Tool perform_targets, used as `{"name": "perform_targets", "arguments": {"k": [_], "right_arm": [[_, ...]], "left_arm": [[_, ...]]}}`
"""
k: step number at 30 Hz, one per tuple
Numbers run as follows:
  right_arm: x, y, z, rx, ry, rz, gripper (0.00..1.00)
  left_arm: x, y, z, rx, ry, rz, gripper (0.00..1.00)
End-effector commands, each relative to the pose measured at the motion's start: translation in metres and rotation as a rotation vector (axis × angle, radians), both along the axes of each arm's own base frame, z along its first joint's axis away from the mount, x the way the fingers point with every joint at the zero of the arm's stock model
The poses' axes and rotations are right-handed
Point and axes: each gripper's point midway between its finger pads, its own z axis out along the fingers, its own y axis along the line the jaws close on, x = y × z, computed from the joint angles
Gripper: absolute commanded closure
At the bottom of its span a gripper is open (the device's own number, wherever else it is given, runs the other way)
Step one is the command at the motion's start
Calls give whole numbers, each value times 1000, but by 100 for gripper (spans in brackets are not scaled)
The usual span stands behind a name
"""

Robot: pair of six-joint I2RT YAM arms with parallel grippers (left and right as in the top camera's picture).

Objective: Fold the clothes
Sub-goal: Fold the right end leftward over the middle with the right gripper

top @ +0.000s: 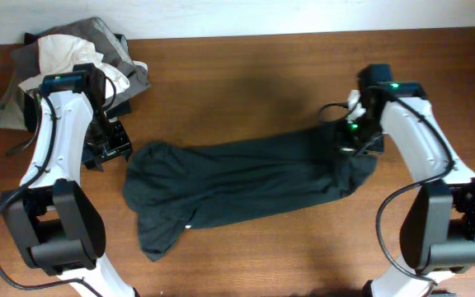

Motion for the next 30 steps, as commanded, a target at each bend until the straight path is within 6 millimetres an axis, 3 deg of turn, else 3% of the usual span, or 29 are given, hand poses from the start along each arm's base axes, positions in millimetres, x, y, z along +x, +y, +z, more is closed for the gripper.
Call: {"name": "perform_targets", "arguments": {"k": [1, 3, 7, 13, 17, 19, 20, 23, 26, 30], "right_arm": [[13, 37, 33, 10, -78, 55, 96], [9, 67, 40, 34, -86, 105, 96], [-9, 121, 34, 67, -56, 229, 96], [-20, 179, 25, 99, -85, 290, 96], [-21, 205, 16, 161, -79, 313, 93], [-25, 215, 9, 178, -59, 334, 74], [-27, 218, 5, 177, -51, 341, 70], [-35, 234, 5, 207, -46, 376, 23], [-33, 243, 12, 275, -52, 389, 22], [-3, 206, 37, 254, -97, 356, 22]], "left_arm": [[3, -1, 6, 3, -24, -1, 45], [3, -1, 6, 3, -23, -1, 45], [3, -1, 6, 3, -22, -1, 45], [2, -1, 6, 3, -21, -1, 45], [1, -1, 7, 2, -14, -1, 45], [1, -1, 7, 2, -15, -1, 45], [1, -1, 7, 2, -15, -1, 45], [1, -1, 7, 2, -15, -1, 45], [1, -1, 7, 2, -14, -1, 45], [0, -1, 7, 2, -10, -2, 45]]}}
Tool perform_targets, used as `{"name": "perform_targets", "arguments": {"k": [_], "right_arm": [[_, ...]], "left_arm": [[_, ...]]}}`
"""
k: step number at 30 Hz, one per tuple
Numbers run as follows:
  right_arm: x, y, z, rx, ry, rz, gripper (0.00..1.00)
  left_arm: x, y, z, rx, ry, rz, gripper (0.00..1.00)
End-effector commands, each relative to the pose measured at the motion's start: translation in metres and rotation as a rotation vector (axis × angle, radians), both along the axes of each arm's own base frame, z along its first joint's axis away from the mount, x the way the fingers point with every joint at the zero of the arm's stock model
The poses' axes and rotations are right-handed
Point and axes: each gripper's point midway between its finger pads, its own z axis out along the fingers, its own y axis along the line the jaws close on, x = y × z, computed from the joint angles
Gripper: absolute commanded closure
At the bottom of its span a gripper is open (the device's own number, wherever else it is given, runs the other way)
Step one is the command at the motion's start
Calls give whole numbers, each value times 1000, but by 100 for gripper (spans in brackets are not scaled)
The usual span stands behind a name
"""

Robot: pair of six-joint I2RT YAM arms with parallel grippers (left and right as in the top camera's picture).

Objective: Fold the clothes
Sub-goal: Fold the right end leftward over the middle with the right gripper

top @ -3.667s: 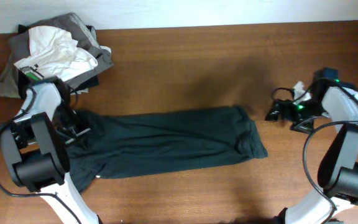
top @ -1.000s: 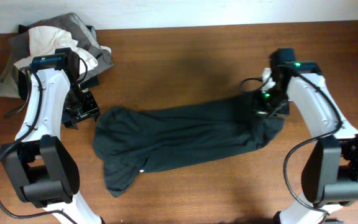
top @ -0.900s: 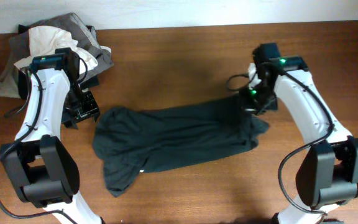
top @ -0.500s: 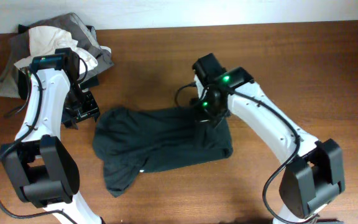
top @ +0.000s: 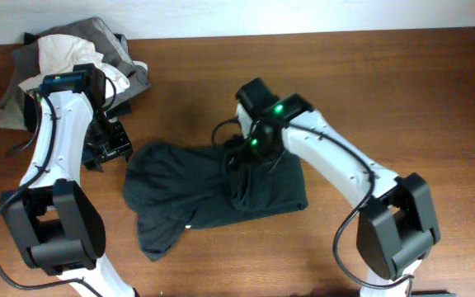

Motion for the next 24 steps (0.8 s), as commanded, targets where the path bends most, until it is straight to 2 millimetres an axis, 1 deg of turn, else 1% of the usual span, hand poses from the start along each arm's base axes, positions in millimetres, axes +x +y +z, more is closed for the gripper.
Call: {"name": "perform_targets", "arguments": {"k": [1, 2, 3, 4, 5, 6, 8, 9, 12, 13, 16, 18, 20, 21, 22, 23, 24], "right_arm": [[26, -42, 17, -17, -23, -52, 27], [26, -50, 13, -26, -12, -45, 35], [22, -56, 4, -37, 11, -50, 52], [17, -58, -3, -46, 30, -49, 67], [4, -60, -25, -62, 72, -54, 83], [-1, -58, -34, -54, 89, -57, 87], [-14, -44, -47, 32, 129, -36, 88], [-23, -31, -52, 104, 155, -19, 88], [-41, -19, -68, 111, 202, -41, 88], [-47, -11, -70, 127, 204, -19, 89], [-63, 22, -66, 160, 188, 58, 89], [-68, 33, -67, 147, 167, 80, 89], [-55, 25, -64, 96, 134, 48, 92], [-42, 17, -53, 82, 106, 28, 94], [-20, 8, -35, 80, 51, 10, 94], [6, -2, -13, 86, -20, -13, 91], [34, -15, 6, 82, -91, -63, 82]], "left_arm": [[0, -1, 7, 2, -12, -2, 45], [0, -1, 7, 2, -12, -1, 45], [0, -1, 7, 2, -12, -1, 45], [0, -1, 7, 2, -13, -1, 45], [0, -1, 7, 2, -13, -1, 45], [0, -1, 7, 2, -13, -1, 45], [0, -1, 7, 2, -13, -1, 45], [0, -1, 7, 2, -13, -1, 45], [1, -1, 7, 3, -16, -1, 45], [1, -1, 7, 3, -17, -1, 45], [2, -1, 6, 3, -20, -1, 45], [2, -1, 6, 3, -19, -1, 45], [2, -1, 6, 3, -18, -1, 45], [1, -1, 7, 3, -16, -1, 45], [1, -1, 7, 3, -16, -1, 45], [1, -1, 7, 3, -16, -1, 45], [1, -1, 7, 3, -17, -1, 45]]}}
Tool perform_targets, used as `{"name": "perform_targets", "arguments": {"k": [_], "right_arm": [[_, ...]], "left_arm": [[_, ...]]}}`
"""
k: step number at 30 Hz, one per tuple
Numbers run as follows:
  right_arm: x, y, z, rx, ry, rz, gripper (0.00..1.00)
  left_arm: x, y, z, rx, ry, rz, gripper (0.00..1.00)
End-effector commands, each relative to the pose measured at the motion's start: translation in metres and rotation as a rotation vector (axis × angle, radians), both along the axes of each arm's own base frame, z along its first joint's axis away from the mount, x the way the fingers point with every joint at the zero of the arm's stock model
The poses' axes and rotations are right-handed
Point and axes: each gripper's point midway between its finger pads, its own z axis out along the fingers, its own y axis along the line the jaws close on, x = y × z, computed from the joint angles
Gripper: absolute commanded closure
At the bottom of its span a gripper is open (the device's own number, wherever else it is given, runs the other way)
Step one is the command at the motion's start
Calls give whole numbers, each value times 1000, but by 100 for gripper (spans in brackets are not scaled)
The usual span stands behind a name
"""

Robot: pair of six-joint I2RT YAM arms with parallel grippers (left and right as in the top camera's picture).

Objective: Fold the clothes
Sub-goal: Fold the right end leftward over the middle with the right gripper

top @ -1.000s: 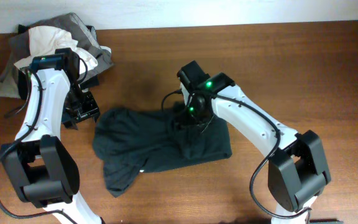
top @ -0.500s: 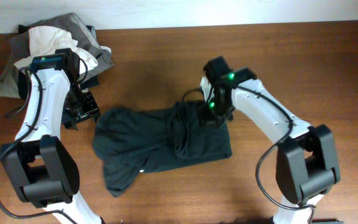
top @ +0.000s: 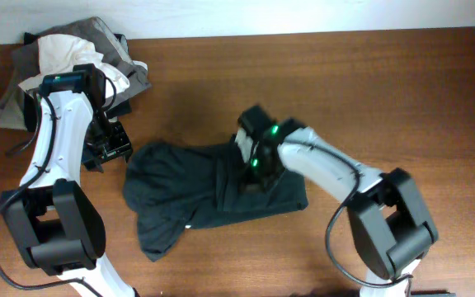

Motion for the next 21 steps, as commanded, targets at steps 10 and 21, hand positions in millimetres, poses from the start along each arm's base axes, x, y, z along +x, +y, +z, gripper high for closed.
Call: {"name": "perform_targets", "arguments": {"k": [10, 21], "right_arm": [[92, -6, -18, 86, -110, -77, 86], [66, 67, -20, 100, -171, 68, 85]], "left_arm": [[4, -1, 6, 3, -28, -1, 45], [4, -2, 6, 1, -28, -4, 45]]}}
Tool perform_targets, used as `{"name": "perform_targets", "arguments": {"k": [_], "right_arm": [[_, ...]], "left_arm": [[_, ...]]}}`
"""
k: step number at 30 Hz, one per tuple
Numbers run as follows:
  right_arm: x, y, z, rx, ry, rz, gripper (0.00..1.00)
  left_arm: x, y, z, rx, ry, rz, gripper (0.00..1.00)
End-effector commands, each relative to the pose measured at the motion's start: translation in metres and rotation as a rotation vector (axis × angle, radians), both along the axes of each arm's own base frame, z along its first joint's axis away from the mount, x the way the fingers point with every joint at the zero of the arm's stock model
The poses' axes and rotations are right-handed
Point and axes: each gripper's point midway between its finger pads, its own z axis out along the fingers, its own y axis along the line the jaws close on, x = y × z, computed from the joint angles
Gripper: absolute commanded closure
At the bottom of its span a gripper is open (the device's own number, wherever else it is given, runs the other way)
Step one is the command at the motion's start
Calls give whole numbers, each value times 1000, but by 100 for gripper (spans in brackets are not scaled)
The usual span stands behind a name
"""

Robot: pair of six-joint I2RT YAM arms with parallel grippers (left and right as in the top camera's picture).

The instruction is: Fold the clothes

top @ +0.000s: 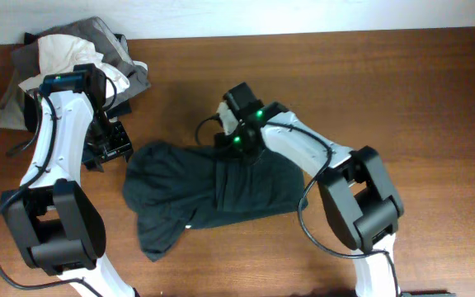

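Note:
A dark teal garment (pixel 196 194) lies on the table in the overhead view, its right part folded over to the left so the cloth ends near the middle. My right gripper (pixel 236 142) is at the top edge of that folded part; whether it is open or shut does not show. My left gripper (pixel 105 147) hangs just beyond the garment's upper left corner, its fingers hidden under the arm.
A heap of other clothes, beige, grey and dark (pixel 72 58), sits at the table's far left corner behind the left arm. The wooden table (pixel 402 99) runs bare to the right of the garment.
My right gripper has moved up and a little left, from on top of the folded cloth to its upper edge. The folded layer lies flatter. The left arm has not moved.
The garment lay stretched out long, with my right gripper at its far right end. Then that end was carried over to the left, halving the length. The gripper then rested on the fold, and now sits at its top edge.

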Motion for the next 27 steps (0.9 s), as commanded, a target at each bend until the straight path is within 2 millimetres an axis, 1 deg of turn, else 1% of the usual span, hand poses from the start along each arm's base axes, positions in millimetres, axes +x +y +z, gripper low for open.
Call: {"name": "perform_targets", "arguments": {"k": [1, 2, 3, 4, 5, 6, 7, 8, 9, 10, 11, 12, 13, 14, 15, 16, 17, 18, 20, 21, 24, 27], "right_arm": [[10, 8, 21, 7, -40, 20, 86], [16, 2, 35, -4, -65, 24, 86], [30, -14, 58, -62, -109, -12, 86], [45, -37, 82, -142, -160, -69, 84], [55, -59, 103, -205, -198, -118, 71], [64, -88, 133, -272, -242, -163, 21], [67, -111, 153, -307, -254, -173, 4], [66, -141, 168, -345, -234, -204, 1], [65, -162, 172, -364, -205, -238, 2], [66, -189, 171, -383, -174, -274, 1], [67, -202, 170, -392, -161, -291, 1], [69, -226, 169, -402, -133, -340, 1], [70, -243, 168, -408, -118, -376, 1], [73, -267, 168, -401, -102, -432, 1], [76, -288, 169, -380, -86, -484, 1], [76, -300, 169, -370, -82, -498, 1], [77, -310, 169, -352, -77, -514, 1], [77, -316, 170, -344, -73, -527, 1], [77, -330, 170, -329, -72, -540, 1], [77, -332, 170, -330, -72, -546, 1], [77, -332, 170, -330, -72, -545, 1], [78, -332, 171, -329, -77, -546, 1]], "left_arm": [[3, -2, 6, 0, -22, -1, 45], [3, -2, 6, 0, -22, -2, 41], [3, -2, 6, 0, -22, -2, 36], [3, -2, 6, 0, -24, -2, 29], [3, -2, 5, 0, -24, -2, 20], [4, -1, 1, 0, -28, 0, 4], [5, 0, -5, 0, -32, 1, 1], [5, -1, -14, -17, -38, -5, 1], [7, -6, -21, -84, -52, -38, 1], [10, -16, -28, -216, -85, -80, 1], [10, -16, -30, -272, -102, -82, 1], [8, -8, -32, -299, -112, -65, 1], [6, 2, -32, -300, -116, -55, 1], [5, 6, -29, -351, -138, -77, 1], [5, -5, -25, -480, -186, -141, 1], [0, -9, -27, -520, -190, -175, 1], [-10, -11, -35, -531, -164, -191, 1], [-15, -13, -41, -539, -150, -190, 1], [-30, -21, -63, -573, -121, -157, 1], [-36, -23, -69, -577, -103, -140, 1], [-54, -29, -83, -594, -56, -123, 1], [-63, -32, -95, -593, -40, -91, 1]]}}
